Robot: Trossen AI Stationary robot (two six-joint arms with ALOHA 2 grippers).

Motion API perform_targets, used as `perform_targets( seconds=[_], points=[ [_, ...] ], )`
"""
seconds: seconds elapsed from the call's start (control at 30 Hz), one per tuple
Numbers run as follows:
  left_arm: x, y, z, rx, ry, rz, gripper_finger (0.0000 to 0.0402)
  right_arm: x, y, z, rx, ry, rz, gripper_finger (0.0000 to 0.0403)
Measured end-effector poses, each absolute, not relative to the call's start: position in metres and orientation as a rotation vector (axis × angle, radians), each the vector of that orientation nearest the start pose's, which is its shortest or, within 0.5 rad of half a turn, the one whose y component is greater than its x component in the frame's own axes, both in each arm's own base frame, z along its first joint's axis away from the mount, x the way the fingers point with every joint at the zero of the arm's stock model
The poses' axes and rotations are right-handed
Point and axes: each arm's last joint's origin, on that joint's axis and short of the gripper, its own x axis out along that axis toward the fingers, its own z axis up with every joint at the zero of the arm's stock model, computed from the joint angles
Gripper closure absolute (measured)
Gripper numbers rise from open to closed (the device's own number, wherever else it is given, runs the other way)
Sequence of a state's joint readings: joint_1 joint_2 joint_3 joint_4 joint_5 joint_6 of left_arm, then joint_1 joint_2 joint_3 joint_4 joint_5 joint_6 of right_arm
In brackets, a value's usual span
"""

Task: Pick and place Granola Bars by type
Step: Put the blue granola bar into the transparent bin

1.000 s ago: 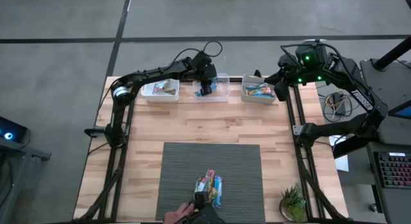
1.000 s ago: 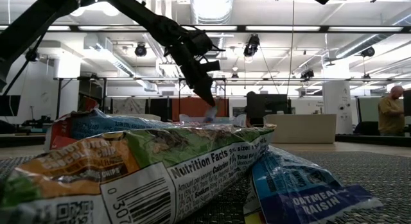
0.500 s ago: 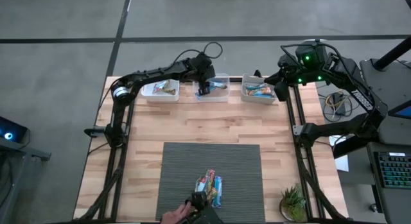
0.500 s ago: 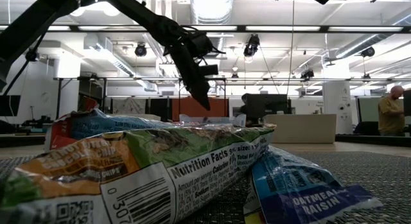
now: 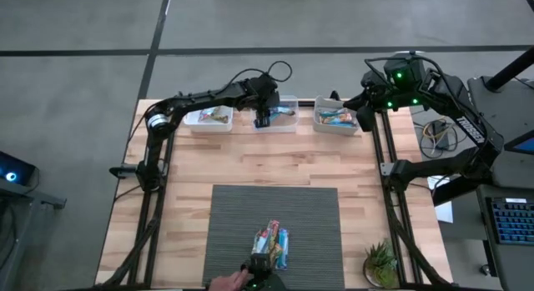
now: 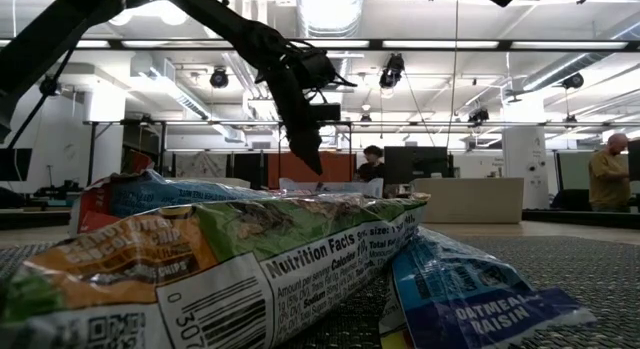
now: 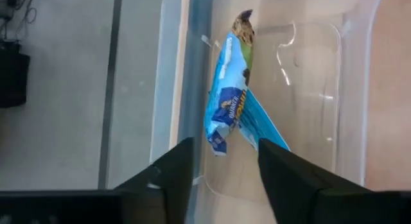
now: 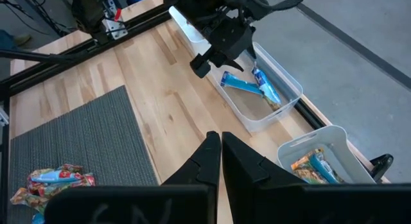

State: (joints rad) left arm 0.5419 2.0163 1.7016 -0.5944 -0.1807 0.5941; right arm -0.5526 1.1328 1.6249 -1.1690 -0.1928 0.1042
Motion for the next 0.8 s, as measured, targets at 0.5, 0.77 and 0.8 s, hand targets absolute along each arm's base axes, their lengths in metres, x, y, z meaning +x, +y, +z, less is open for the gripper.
perform_targets(
  seconds=[0.5,0.77,0.8],
  points=[
    [0.375,0.228,0.276,0.268,1.118,0.391,0.0313,0.148,-0.085,0.451,0.336,0.618,-0.376,0.0394],
    [0.378,0.206,0.306,0.175,1.108,0.266,0.0341,0.148,-0.085,0.451,0.291,0.627,-0.361,0.0394],
    [0.379,0.202,0.311,0.173,1.101,0.263,0.0351,0.148,-0.085,0.451,0.289,0.627,-0.358,0.0394]
  ],
)
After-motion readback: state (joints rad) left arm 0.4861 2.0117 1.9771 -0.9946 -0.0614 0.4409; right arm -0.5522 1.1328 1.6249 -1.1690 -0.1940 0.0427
